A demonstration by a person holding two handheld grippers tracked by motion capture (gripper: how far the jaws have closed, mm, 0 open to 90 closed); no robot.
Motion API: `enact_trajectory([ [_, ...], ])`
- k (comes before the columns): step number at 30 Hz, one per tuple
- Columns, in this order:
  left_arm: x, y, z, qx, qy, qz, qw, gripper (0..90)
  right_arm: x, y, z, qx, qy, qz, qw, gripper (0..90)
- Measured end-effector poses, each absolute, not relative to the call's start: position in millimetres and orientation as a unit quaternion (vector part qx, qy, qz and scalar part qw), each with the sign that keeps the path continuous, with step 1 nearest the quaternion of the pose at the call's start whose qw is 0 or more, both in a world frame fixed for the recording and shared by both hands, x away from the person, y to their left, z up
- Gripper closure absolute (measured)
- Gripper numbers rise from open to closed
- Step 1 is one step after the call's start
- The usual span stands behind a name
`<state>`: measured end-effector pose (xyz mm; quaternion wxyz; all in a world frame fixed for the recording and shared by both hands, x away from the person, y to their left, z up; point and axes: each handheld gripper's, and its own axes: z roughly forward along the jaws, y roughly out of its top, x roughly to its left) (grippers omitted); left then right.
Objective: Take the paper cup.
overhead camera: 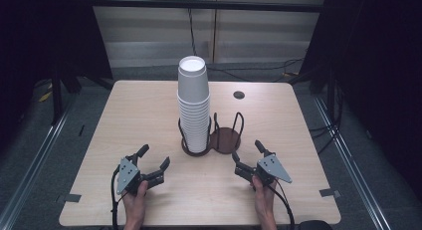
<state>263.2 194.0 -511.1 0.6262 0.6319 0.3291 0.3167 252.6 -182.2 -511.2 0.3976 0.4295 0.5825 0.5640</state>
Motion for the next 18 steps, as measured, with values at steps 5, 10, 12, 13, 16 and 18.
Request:
enact_trajectory([
  [5,263.1,194.1,-511.1,0.632,0.329,0.318,0.626,15.6,253.0,-179.2,-510.6,0.435,0.586,0.551,0.406,13.2],
  [10,263.1,193.9,-511.1,0.632,0.330,0.317,0.626,15.6,252.8,-175.5,-510.1,0.432,0.593,0.537,0.417,14.0],
  [12,263.0,194.1,-511.0,0.631,0.330,0.319,0.625,15.6,253.5,-175.4,-509.9,0.438,0.591,0.532,0.419,17.7],
  [13,263.1,193.8,-511.1,0.631,0.330,0.317,0.626,15.6,253.4,-175.9,-509.8,0.441,0.591,0.533,0.415,18.1],
  [16,263.1,193.8,-511.1,0.631,0.331,0.317,0.626,15.6,254.2,-176.8,-509.5,0.444,0.591,0.534,0.410,18.7],
  [18,263.1,193.8,-511.1,0.631,0.330,0.318,0.626,15.6,254.9,-177.5,-509.2,0.447,0.593,0.533,0.406,18.6],
])
